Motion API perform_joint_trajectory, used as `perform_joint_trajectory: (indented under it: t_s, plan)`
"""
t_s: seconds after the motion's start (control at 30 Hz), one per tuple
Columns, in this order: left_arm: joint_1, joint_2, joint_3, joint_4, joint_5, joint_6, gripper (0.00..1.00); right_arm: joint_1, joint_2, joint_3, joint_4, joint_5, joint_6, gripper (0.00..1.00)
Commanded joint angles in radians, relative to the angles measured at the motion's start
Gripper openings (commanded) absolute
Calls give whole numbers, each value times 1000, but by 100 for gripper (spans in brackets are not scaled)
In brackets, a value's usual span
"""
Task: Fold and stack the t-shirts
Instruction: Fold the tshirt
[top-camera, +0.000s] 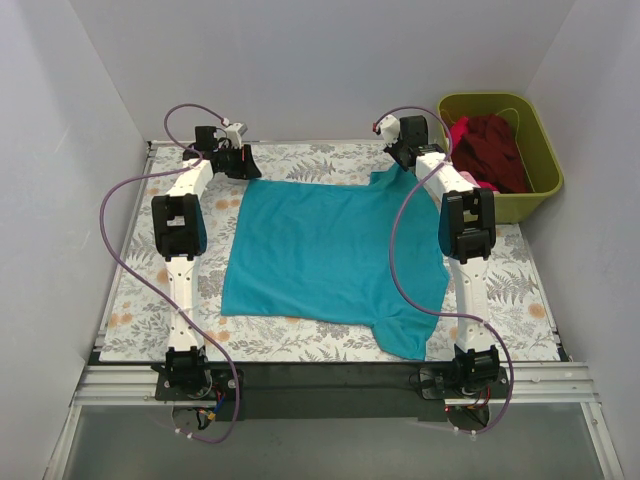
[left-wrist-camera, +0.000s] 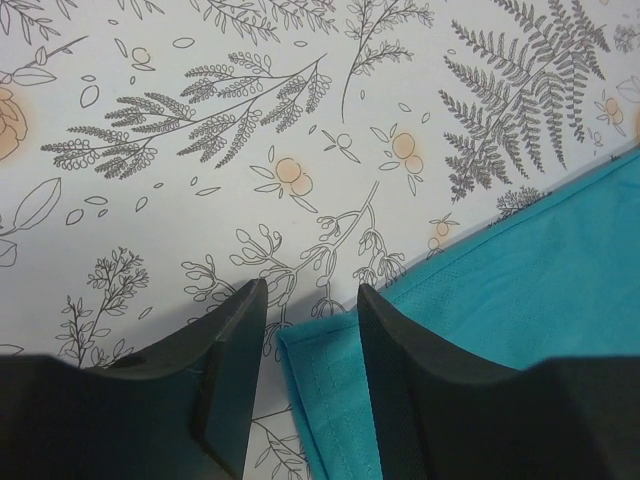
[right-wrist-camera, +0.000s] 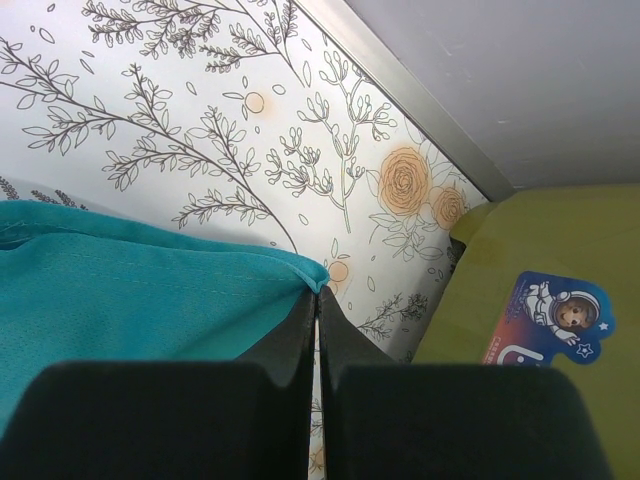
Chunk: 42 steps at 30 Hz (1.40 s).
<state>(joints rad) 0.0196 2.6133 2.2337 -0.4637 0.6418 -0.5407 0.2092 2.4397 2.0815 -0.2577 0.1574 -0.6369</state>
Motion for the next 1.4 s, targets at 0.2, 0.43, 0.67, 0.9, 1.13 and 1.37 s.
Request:
perform_joint_trajectory:
  t_s: [0.2,0.43,0.67,0.9,1.13,1.37]
  plan:
    - [-3,28,-17,-219,-11,146,33,1,-13,43,51,-18,-12,1]
    - [-1,17,-17,-237,21,177,27,-1,5,84,49,-24,-10,1]
    - [0,4,-31,-262,65,206,22,-1,10,91,52,-28,-10,1]
    - [22,-25,-43,-201,48,148,0,4,9,94,58,-38,-7,1]
    - [45,-81,-89,-112,44,117,0,9,-27,104,69,-56,16,1]
    - [45,-121,-128,-61,47,136,0,9,-105,72,77,-76,16,1]
